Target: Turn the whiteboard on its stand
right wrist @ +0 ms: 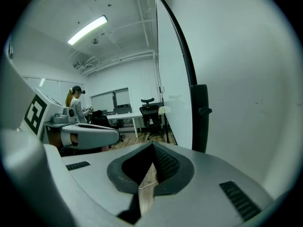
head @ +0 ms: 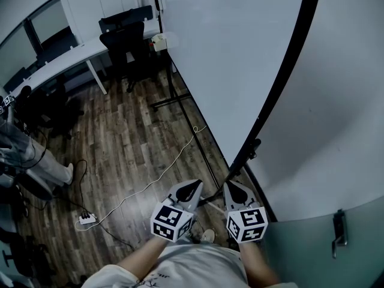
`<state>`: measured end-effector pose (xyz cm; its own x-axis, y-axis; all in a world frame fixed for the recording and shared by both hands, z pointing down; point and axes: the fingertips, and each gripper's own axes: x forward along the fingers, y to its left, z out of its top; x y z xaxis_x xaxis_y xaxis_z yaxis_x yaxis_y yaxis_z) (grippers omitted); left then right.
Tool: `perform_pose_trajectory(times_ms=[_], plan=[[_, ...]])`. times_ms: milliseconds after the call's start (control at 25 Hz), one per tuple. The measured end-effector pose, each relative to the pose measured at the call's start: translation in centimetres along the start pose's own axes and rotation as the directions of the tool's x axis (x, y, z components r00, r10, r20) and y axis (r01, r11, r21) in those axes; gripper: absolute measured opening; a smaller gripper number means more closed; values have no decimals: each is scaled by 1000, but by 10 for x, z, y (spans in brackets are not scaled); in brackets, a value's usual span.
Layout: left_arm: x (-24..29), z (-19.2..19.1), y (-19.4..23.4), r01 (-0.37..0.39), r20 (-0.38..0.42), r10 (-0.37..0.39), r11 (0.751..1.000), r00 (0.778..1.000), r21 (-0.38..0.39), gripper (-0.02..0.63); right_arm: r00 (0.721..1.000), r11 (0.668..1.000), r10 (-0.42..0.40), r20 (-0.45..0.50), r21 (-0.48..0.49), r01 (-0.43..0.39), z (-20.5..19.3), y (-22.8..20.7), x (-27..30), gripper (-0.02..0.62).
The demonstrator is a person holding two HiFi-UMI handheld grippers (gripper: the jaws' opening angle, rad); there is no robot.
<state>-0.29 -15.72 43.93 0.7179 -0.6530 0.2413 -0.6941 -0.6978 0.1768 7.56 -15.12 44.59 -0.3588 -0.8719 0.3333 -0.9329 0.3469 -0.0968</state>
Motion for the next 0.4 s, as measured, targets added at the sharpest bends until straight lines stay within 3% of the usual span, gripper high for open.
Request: perform_pose_trajectory(times_ms=[400], plan=[[0, 3, 0, 13, -10, -13, 1000, 1000, 12, 9, 1000, 1000, 13, -1, -10, -13, 4, 5, 2, 6]])
